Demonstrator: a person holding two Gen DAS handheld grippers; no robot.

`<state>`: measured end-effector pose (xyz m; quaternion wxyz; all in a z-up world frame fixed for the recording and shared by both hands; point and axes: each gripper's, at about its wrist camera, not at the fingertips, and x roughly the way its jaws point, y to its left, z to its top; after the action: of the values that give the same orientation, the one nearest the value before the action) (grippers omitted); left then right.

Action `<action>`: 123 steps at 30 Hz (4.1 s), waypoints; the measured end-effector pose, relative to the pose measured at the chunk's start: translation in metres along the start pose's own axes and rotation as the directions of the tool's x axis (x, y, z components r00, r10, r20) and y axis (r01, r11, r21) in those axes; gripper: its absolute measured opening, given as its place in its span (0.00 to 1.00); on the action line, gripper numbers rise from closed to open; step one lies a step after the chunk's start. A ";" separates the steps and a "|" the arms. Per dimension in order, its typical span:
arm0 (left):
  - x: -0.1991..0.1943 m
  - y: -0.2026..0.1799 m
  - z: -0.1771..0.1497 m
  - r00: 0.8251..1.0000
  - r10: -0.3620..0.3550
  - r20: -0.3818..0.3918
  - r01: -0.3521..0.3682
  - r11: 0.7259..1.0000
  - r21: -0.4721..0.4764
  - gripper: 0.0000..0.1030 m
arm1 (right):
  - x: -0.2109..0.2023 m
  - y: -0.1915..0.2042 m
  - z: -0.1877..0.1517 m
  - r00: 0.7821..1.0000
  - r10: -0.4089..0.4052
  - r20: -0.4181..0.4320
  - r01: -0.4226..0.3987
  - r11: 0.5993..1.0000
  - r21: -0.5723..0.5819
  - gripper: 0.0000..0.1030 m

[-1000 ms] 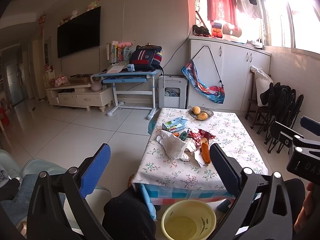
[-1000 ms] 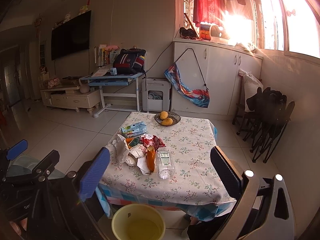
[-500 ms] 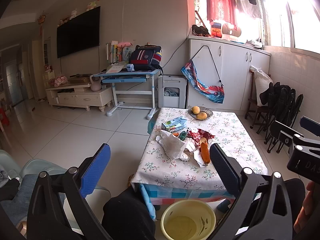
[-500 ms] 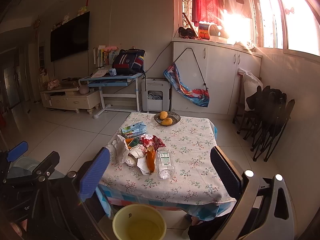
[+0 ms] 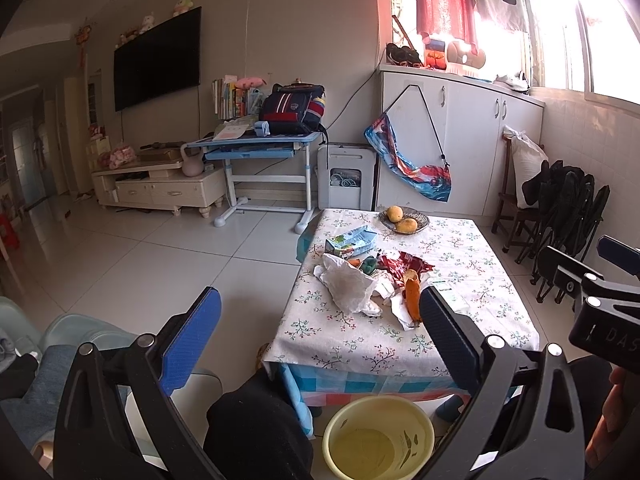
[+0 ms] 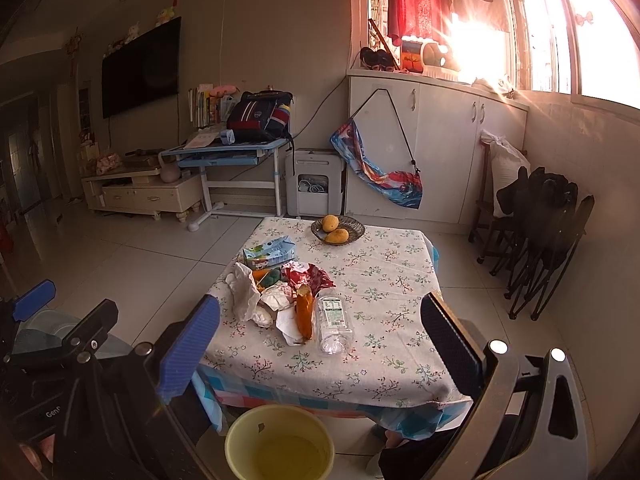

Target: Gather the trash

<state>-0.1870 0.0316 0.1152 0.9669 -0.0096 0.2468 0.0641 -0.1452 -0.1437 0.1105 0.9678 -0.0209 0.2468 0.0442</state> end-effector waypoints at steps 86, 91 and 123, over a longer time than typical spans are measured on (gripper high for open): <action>0.240 0.002 -0.013 0.962 -0.204 -0.181 0.190 0.977 -0.093 0.02 | 0.216 -0.090 -0.081 0.871 0.395 -0.294 -0.229 0.854 0.467 0.55; 0.214 0.003 -0.002 0.958 -0.242 -0.153 0.230 0.969 -0.091 0.02 | 0.202 -0.100 -0.076 0.881 0.396 -0.259 -0.231 0.838 0.495 0.55; 0.070 -0.010 -0.070 0.861 -0.443 -0.249 0.440 0.895 -0.072 0.02 | 0.176 0.013 -0.216 0.543 0.408 -0.734 -0.333 0.907 0.258 0.62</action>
<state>-0.1581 0.0268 0.0197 0.9151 -0.0803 0.3619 -0.1590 -0.0956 -0.1305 -0.1639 0.7348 0.0574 0.6380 0.2232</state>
